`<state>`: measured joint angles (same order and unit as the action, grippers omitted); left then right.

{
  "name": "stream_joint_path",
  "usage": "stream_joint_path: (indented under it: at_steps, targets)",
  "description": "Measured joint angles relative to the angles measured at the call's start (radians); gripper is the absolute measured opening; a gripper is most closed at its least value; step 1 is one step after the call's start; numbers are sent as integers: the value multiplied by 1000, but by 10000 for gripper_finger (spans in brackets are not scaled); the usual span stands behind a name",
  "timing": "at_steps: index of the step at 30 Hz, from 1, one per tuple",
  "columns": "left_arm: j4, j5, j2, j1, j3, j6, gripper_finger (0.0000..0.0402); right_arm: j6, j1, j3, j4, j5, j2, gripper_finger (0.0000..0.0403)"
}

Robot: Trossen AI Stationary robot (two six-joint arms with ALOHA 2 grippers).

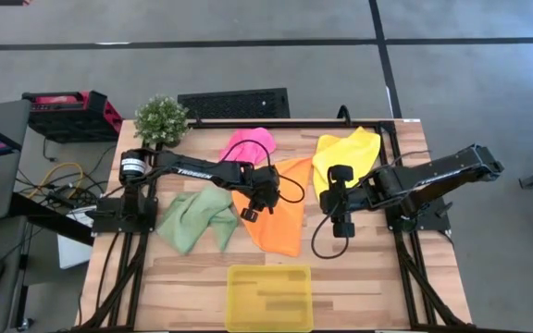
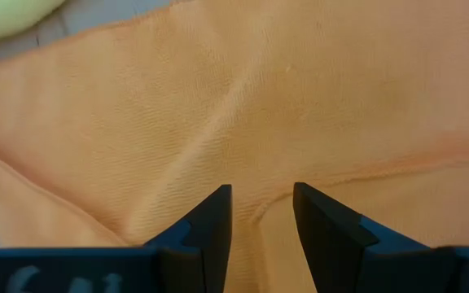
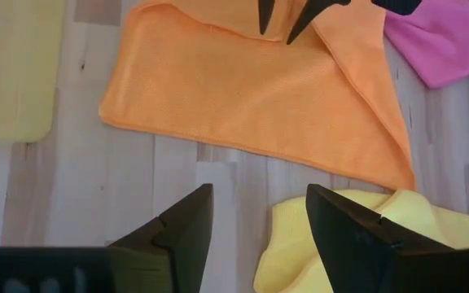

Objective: Fold microfiber towels
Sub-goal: Fold the orange microfiber cloth

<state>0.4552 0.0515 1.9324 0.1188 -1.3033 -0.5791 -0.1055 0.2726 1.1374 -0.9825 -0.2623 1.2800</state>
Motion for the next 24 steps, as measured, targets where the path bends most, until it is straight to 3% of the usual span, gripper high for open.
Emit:
stream_joint_path:
  at_steps: [15,24]
  targets:
    - [-3,-8,80,-3,-9,-67,123,0,0,0,-5,0,1,221]
    - [9,-19,61,-4,-12,-52,44,1,0,0,-5,0,1,221]
